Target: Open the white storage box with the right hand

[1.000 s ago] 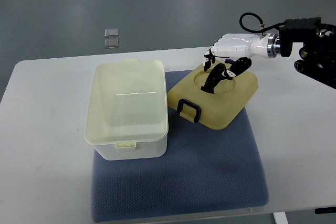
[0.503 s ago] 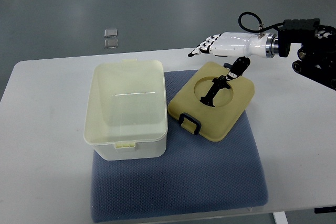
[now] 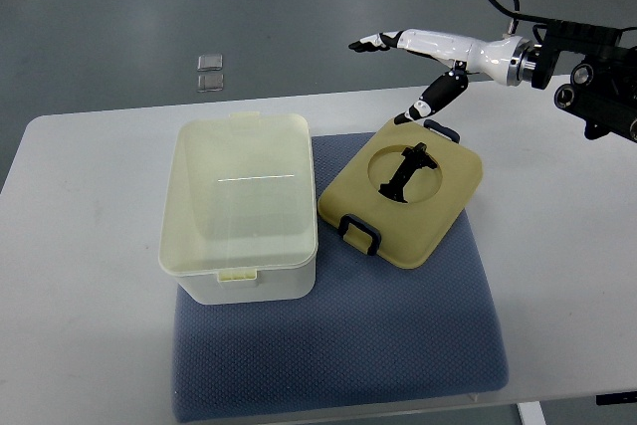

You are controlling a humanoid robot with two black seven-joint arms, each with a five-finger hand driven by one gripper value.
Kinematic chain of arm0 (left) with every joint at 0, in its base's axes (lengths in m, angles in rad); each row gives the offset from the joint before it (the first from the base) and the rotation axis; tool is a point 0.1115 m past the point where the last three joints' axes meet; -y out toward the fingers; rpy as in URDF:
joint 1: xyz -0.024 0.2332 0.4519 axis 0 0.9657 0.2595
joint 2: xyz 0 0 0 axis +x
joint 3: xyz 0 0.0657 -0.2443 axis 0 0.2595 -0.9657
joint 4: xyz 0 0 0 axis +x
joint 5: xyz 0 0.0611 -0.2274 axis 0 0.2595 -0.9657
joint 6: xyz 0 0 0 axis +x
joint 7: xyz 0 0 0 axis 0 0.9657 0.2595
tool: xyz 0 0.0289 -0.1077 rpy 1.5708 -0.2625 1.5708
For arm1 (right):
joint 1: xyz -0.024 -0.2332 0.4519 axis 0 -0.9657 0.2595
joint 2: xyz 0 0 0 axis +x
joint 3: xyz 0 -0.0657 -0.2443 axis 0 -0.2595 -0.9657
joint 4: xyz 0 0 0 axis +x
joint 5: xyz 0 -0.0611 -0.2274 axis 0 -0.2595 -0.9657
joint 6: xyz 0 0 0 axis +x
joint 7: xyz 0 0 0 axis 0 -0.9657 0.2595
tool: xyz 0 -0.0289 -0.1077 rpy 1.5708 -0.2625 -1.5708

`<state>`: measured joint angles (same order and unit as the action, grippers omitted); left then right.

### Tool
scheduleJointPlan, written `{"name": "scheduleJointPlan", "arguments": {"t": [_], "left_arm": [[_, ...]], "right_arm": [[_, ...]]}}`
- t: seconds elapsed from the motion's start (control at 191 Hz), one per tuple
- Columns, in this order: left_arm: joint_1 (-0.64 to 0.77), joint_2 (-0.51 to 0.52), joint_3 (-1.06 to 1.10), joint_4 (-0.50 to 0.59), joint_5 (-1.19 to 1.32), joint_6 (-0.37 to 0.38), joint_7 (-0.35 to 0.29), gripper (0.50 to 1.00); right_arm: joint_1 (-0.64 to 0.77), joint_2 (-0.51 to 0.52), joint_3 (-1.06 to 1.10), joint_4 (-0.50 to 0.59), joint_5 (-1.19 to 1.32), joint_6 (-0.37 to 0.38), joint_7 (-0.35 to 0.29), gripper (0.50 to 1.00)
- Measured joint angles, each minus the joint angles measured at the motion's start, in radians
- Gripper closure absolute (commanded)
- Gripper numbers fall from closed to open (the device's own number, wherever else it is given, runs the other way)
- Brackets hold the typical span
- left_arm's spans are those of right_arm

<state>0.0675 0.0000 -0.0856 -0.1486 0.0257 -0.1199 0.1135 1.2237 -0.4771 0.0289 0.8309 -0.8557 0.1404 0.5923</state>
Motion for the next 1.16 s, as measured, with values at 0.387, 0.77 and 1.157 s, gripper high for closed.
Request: {"name": "scheduleJointPlan", "arguments": {"t": [0.387,0.77,1.157], "left_arm": [[0.000,0.000,0.000,0.000,0.000,0.000,0.000,0.500],[0.000,0.000,0.000,0.000,0.000,0.000,0.000,0.500],[0.000,0.000,0.000,0.000,0.000,0.000,0.000,0.500]], "right_arm": [[-0.141,0.131,0.281,-0.096,0.790,0.111,-0.504,0.568],[-0.164,0.142,0.307,-0.099,1.089,0.204,-0.642,0.568],[-0.174,0.149,0.310,-0.098,1.076,0.203,-0.603,0.568]]}}
